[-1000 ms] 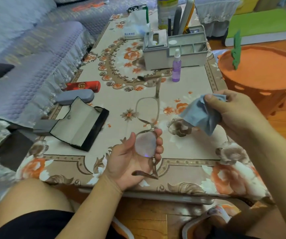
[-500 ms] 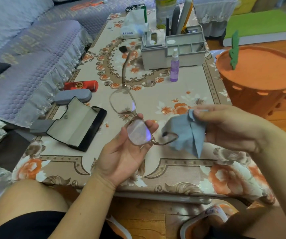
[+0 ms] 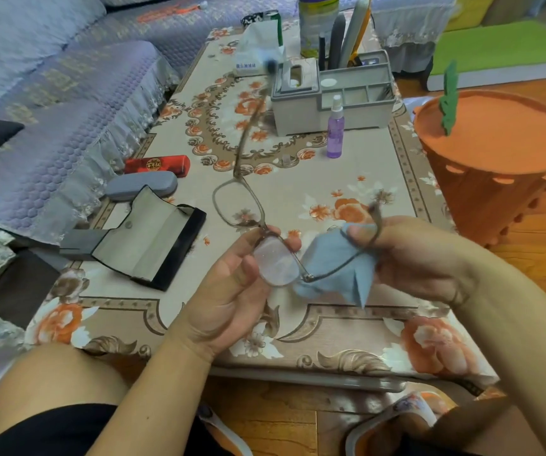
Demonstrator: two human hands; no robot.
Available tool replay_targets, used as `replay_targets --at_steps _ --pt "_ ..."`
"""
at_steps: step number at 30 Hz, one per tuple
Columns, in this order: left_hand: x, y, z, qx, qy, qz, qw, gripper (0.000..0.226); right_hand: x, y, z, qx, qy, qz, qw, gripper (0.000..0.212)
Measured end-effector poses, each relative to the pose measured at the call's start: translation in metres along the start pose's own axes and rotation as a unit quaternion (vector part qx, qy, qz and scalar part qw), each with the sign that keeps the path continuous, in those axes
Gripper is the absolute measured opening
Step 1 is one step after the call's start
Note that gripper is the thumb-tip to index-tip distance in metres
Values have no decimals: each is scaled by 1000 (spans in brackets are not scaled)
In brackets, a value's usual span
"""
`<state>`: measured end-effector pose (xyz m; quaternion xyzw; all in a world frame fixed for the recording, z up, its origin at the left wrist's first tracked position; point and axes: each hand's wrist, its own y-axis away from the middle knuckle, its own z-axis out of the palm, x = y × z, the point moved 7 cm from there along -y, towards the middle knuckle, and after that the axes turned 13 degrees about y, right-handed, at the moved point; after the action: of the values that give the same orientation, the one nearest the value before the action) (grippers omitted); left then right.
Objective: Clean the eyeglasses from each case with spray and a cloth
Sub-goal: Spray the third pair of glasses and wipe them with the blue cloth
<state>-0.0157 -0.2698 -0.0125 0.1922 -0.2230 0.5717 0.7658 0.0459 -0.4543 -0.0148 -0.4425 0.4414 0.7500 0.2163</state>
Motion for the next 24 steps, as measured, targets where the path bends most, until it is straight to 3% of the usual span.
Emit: replay_targets --at_steps 2,4,8,11,15,22,24 --pt "-1 2 0 11 -10 -11 1000 63 -8 0 -18 77 -45 -26 996 44" --pt "-7 3 2 -2 -1 -37 999 61 -18 4 -21 78 -89 -62 991 46" --pt "-19 4 7 -27 -15 -77 997 83 -21 12 19 -44 -59 -87 993 34" --pt "-27 2 10 -29 -12 -84 996 98 -6 9 47 -114 -50 -87 988 45" --pt "-35 2 17 -43 -11 -96 994 100 0 4 47 -55 -65 -80 993 20" --pt "-41 7 17 -29 -40 -135 990 97 -5 9 43 -9 3 -88 996 34" --pt "-37 9 15 -18 -95 -174 980 88 -7 9 40 -6 33 -91 995 36"
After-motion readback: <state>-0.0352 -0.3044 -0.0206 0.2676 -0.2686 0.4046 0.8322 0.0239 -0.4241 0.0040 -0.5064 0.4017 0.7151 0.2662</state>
